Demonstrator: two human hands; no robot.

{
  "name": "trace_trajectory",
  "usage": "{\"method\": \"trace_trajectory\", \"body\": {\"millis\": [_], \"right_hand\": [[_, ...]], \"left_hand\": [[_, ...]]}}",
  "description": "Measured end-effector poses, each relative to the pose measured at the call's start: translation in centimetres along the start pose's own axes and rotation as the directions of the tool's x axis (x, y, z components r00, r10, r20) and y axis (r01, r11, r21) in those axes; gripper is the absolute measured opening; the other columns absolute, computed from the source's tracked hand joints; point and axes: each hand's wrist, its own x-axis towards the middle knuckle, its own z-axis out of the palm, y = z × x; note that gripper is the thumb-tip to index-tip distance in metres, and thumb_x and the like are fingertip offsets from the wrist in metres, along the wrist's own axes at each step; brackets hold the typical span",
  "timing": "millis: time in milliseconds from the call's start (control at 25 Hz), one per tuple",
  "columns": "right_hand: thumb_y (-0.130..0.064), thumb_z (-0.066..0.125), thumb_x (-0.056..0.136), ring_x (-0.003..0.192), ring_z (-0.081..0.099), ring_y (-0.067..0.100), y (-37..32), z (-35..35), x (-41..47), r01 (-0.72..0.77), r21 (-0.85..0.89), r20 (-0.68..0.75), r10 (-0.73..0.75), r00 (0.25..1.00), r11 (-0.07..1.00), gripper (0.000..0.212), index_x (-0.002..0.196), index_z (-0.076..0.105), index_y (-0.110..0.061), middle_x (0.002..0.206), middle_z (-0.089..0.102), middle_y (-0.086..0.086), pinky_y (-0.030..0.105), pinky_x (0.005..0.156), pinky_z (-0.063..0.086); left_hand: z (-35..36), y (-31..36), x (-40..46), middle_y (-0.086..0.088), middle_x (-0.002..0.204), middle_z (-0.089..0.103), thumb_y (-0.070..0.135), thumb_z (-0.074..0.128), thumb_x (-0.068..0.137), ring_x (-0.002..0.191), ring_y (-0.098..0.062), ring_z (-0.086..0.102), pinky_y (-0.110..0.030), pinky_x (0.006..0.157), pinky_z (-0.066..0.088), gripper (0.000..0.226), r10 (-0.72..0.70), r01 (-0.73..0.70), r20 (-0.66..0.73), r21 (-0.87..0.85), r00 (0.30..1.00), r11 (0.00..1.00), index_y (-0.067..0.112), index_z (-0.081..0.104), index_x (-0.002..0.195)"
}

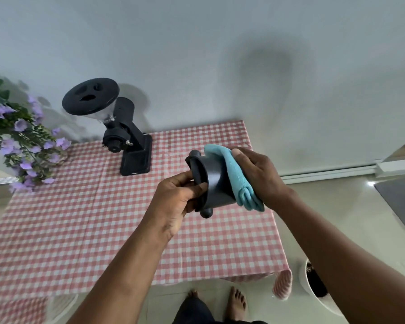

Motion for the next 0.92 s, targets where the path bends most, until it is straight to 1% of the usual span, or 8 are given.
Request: {"method": "trace_trajectory", "body": {"millis": [80,200,320,480,560,640,760,920], "right_hand": [[-0.035,0.051,0.108,0.116,0.069,0.008,-0.3,0.4,-0.9,0.045,-0.118,-0.038,-0.05,0.998,0.992,0.033,0.131,0.073,-0.027,0.125,0.076,-0.008,0.034,0.102,0.053],[-0.037,0.052,0.106,0.148,0.046,0.013,-0.1,2.7,-3.8,0.234,-0.401,-0.033,-0.27,0.962,0.885,0.044,0.145,0.062,-0.019,0.155,0.057,0.0,0.032,0.125,0.034],[-0.034,0.052,0.106,0.143,0.053,0.014,0.2,2.9,-3.0,0.402,-0.423,0.056,-0.419,0.906,0.812,0.041,0.14,0.067,-0.015,0.147,0.065,0.003,0.032,0.123,0.037],[-0.038,0.05,0.108,0.092,0.07,0.011,-0.2,0.4,0.8,-0.039,-0.003,0.051,0.039,0.998,0.999,0.038,0.11,0.079,-0.014,0.098,0.08,0.004,0.046,0.09,0.057],[-0.041,0.049,0.109,0.092,0.072,0.012,0.0,0.1,0.4,-0.194,0.2,0.09,0.179,0.98,0.961,0.038,0.108,0.08,-0.02,0.095,0.08,-0.002,0.037,0.085,0.057],[-0.044,0.048,0.108,0.102,0.075,0.017,0.5,1.4,-1.4,-0.193,0.268,0.041,0.189,0.981,0.944,0.034,0.119,0.076,-0.029,0.105,0.081,-0.003,0.036,0.089,0.059],[-0.045,0.052,0.106,0.114,0.073,0.017,1.3,3.4,-3.4,-0.079,0.189,-0.053,0.09,0.995,0.979,0.04,0.143,0.06,-0.03,0.124,0.075,-0.002,0.04,0.096,0.061],[-0.054,0.054,0.1,0.136,0.058,0.01,1.1,3.7,-4.4,0.05,-0.157,-0.116,-0.069,0.991,0.986,0.062,0.157,0.045,-0.03,0.152,0.059,-0.004,0.034,0.112,0.051]], "left_hand": [[0.3,0.1,0.4,-0.013,0.085,0.081,-0.009,0.066,0.093,0.073,-0.028,0.077,-0.042,0.07,0.059,0.025,0.013,-0.013,-0.019,0.004,1.0,1.0,0.006,0.08,0.107],[-0.1,0.0,1.0,-0.016,0.082,0.08,-0.004,0.067,0.094,0.07,-0.033,0.071,-0.046,0.071,0.054,0.022,0.023,-0.02,-0.078,0.045,0.997,0.999,0.009,0.084,0.097],[-0.8,-0.1,0.7,-0.016,0.078,0.076,-0.004,0.067,0.095,0.066,-0.033,0.065,-0.038,0.062,0.052,0.019,0.019,-0.017,-0.037,0.057,0.999,0.998,0.005,0.082,0.103],[-0.8,-0.4,0.1,-0.009,0.072,0.074,-0.004,0.069,0.093,0.053,-0.023,0.06,-0.03,0.05,0.05,0.023,0.056,-0.057,0.02,0.088,0.998,0.994,0.011,0.083,0.105],[-0.9,-0.5,0.2,-0.012,0.077,0.076,-0.003,0.068,0.094,0.057,-0.03,0.065,-0.035,0.054,0.054,0.023,0.046,-0.046,-0.001,0.024,0.999,0.999,0.006,0.08,0.112],[-1.1,-0.6,0.3,-0.013,0.08,0.078,-0.001,0.067,0.096,0.061,-0.028,0.068,-0.036,0.057,0.056,0.022,0.045,-0.044,-0.038,0.034,0.998,0.998,0.008,0.081,0.112],[-1.6,-0.8,0.4,-0.01,0.079,0.081,0.002,0.067,0.098,0.062,-0.03,0.075,-0.036,0.067,0.062,0.024,0.097,-0.076,-0.063,0.271,0.993,0.96,0.019,0.083,0.102],[-2.3,-0.7,0.7,0.002,0.08,0.084,0.006,0.076,0.089,0.077,-0.019,0.082,-0.042,0.081,0.066,0.017,0.186,-0.117,-0.084,0.518,0.979,0.847,0.02,0.084,0.092]]}}
